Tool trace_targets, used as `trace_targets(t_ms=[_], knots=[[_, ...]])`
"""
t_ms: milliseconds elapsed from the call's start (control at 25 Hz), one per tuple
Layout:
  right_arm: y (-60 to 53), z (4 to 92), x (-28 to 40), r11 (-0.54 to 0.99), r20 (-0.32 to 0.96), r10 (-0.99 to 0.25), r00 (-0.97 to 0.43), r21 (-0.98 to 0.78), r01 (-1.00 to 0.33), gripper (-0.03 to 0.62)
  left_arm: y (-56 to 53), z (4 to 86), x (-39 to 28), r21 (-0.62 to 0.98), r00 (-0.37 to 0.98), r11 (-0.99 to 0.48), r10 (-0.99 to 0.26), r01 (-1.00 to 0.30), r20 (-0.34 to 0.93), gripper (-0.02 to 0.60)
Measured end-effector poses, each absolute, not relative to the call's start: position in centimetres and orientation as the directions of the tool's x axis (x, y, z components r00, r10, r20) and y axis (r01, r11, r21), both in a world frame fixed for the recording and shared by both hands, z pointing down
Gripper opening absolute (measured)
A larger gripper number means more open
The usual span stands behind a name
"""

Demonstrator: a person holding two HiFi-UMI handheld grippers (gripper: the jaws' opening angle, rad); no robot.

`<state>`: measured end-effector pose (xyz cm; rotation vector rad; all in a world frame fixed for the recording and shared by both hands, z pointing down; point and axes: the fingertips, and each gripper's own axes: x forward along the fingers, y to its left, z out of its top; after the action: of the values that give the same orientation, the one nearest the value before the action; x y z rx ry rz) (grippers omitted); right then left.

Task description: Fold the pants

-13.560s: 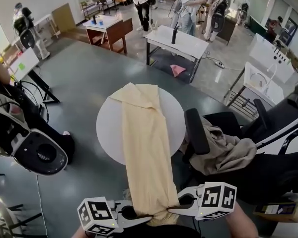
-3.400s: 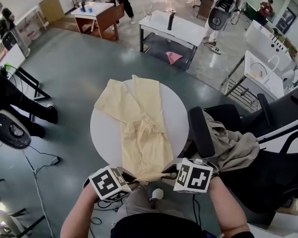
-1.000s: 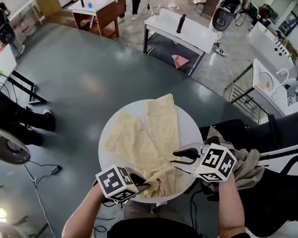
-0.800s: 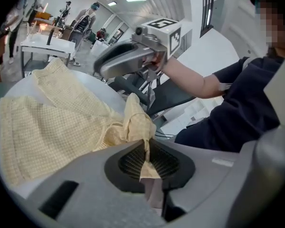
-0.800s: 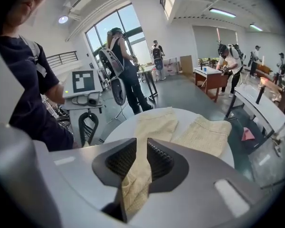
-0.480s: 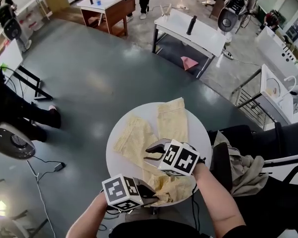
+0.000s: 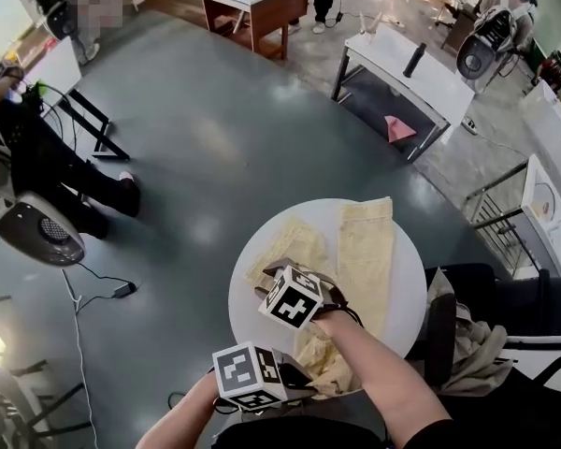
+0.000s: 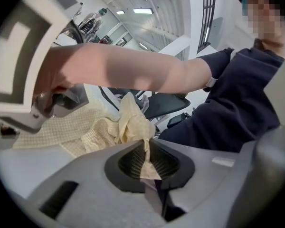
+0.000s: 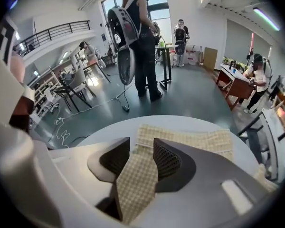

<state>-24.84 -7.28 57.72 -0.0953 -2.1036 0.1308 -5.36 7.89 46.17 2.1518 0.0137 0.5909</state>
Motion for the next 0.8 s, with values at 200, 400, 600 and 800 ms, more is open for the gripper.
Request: trace_targets(t_ms=[200, 400, 600, 800], knots=[[-6.8, 59.2, -26.3, 0.998, 0.854, 0.046, -0.519, -0.059, -0.009, 0.161, 7.8, 46.0, -5.2, 0.765, 0.888, -0.615, 0.225, -0.190, 0.401, 0.029], [-6.7, 59.3, -26.6, 1.000, 0.848, 0.021, -0.530, -0.025, -0.002, 0.133, 7.9, 45.9, -5.1, 0.769, 0.891, -0.612, 0.226, -0.185, 0.394, 0.029], [-6.9, 59.5, -26.4, 1.000, 0.855, -0.008, -0.518, 0.022, 0.021, 0.104, 7.8, 46.1, -5.3, 0.773, 0.893, -0.607, 0.222, -0.187, 0.391, 0.029], [-7.5, 59.3, -25.7, 0.997, 0.853, -0.037, -0.520, 0.063, 0.034, 0.029, 8.1, 46.2, -5.9, 0.785, 0.905, -0.585, 0.195, -0.202, 0.379, 0.029]])
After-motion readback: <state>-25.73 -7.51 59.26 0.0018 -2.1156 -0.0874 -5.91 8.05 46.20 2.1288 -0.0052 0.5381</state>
